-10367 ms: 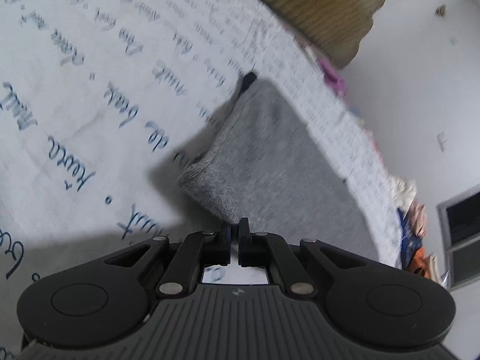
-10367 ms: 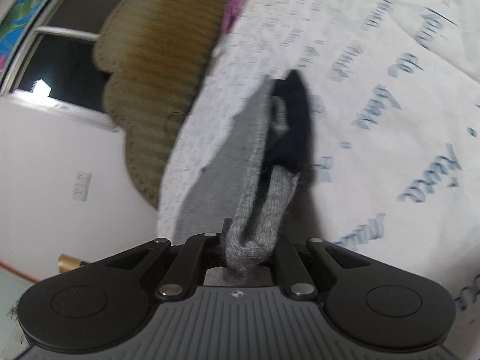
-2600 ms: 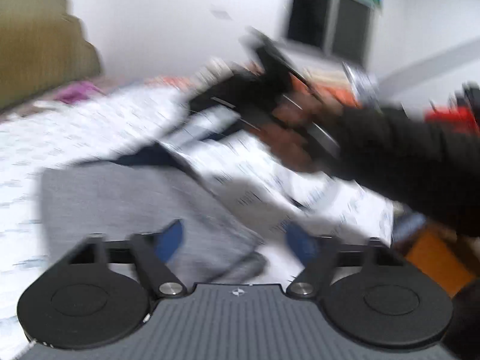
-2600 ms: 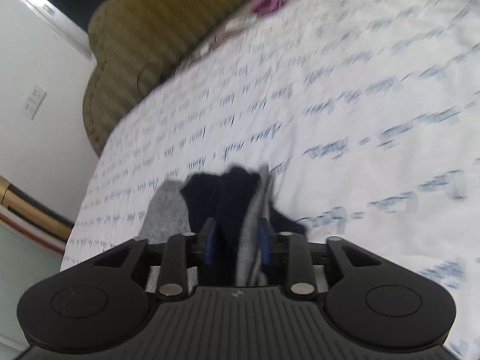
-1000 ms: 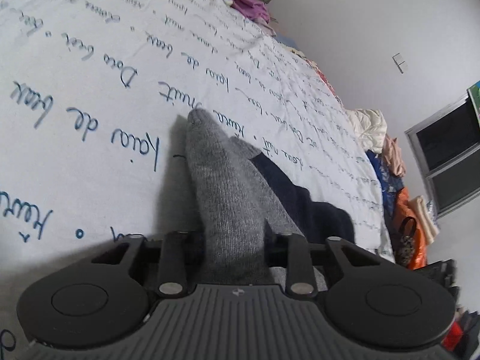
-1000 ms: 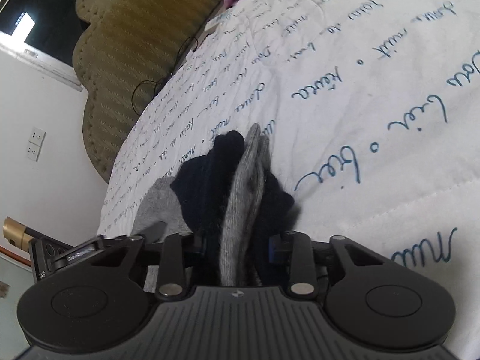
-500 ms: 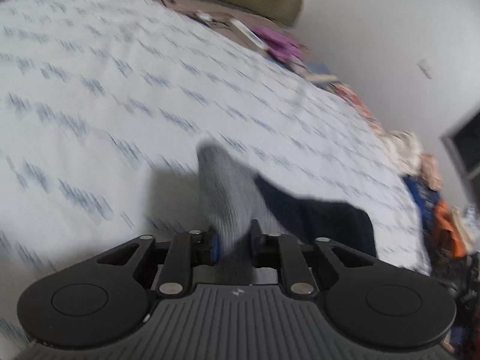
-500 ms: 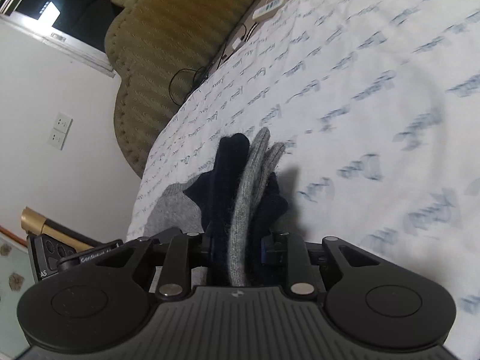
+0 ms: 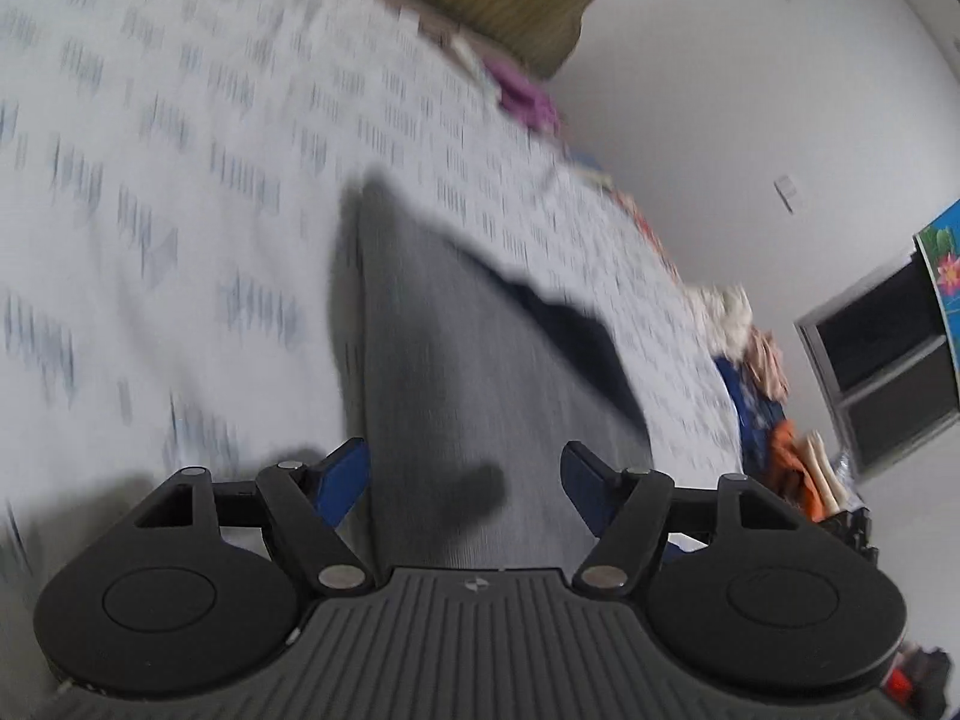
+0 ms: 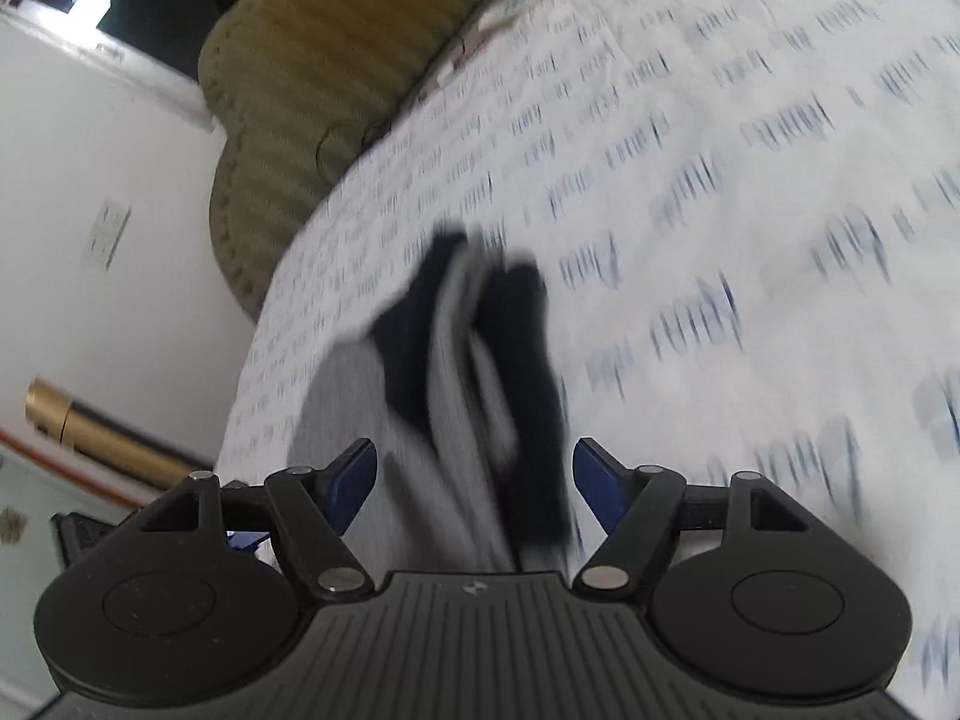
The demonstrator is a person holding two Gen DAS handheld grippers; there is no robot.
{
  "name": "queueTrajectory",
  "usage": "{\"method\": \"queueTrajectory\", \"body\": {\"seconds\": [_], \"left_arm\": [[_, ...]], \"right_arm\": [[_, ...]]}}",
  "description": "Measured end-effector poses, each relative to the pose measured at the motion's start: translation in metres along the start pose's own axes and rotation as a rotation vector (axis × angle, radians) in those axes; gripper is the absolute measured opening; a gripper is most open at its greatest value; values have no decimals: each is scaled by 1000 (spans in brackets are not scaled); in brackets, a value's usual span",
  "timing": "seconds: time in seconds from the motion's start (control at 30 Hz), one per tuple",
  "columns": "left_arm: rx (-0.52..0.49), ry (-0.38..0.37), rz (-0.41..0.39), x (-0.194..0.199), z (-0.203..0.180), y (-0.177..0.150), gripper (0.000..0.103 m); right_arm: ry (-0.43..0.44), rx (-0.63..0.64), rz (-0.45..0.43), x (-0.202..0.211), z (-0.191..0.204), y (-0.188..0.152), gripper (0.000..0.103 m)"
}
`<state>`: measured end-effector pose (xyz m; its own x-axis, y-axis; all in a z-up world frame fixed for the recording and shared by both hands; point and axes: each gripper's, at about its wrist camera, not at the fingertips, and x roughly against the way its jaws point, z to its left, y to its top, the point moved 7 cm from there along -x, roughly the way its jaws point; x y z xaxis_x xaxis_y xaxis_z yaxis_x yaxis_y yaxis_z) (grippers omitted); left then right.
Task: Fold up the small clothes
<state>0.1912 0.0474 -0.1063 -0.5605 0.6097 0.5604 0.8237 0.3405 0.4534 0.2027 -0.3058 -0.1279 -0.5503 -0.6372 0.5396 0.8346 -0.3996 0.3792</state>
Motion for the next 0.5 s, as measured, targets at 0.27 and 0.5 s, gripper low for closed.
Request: {"method": "queueTrajectory", "body": {"seconds": [0.27, 0.5], "left_arm": [[-29, 16, 127, -33, -13, -41, 18], [-171, 56, 78, 1, -27, -21, 13]], "right_arm": [[71, -51, 60, -2, -1, -49, 39], [76, 33, 107, -8, 32, -59, 15]]}}
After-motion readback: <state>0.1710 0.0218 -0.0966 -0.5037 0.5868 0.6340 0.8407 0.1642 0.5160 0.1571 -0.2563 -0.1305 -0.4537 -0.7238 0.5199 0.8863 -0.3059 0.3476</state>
